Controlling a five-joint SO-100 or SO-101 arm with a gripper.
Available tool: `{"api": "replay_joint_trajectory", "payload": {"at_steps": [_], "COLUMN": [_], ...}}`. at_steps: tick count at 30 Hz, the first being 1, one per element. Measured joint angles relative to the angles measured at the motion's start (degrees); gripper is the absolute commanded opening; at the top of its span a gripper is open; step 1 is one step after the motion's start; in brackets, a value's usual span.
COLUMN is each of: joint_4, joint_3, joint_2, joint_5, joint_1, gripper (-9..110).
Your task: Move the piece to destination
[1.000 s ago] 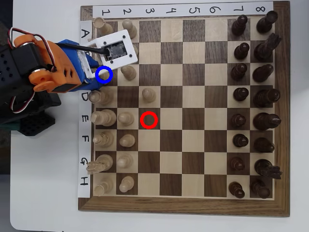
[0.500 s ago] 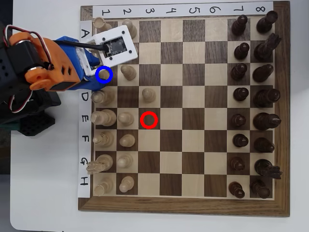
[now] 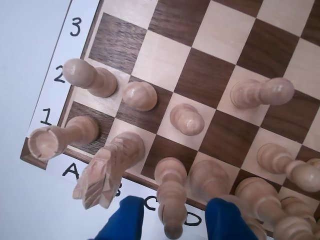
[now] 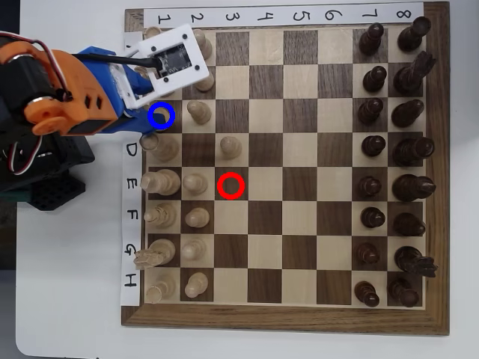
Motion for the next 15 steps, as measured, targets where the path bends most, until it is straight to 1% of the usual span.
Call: {"api": "replay_joint_trajectory", "payload": {"at_steps": [9, 15], "joint_4": [4.6, 9.7], "joint_3": [-8.4, -17.1], "joint_2": [0.0, 0.0], "joint_5": [0.0, 0.0], "joint_1": [0.1, 4.6], "gripper": [15, 12]}}
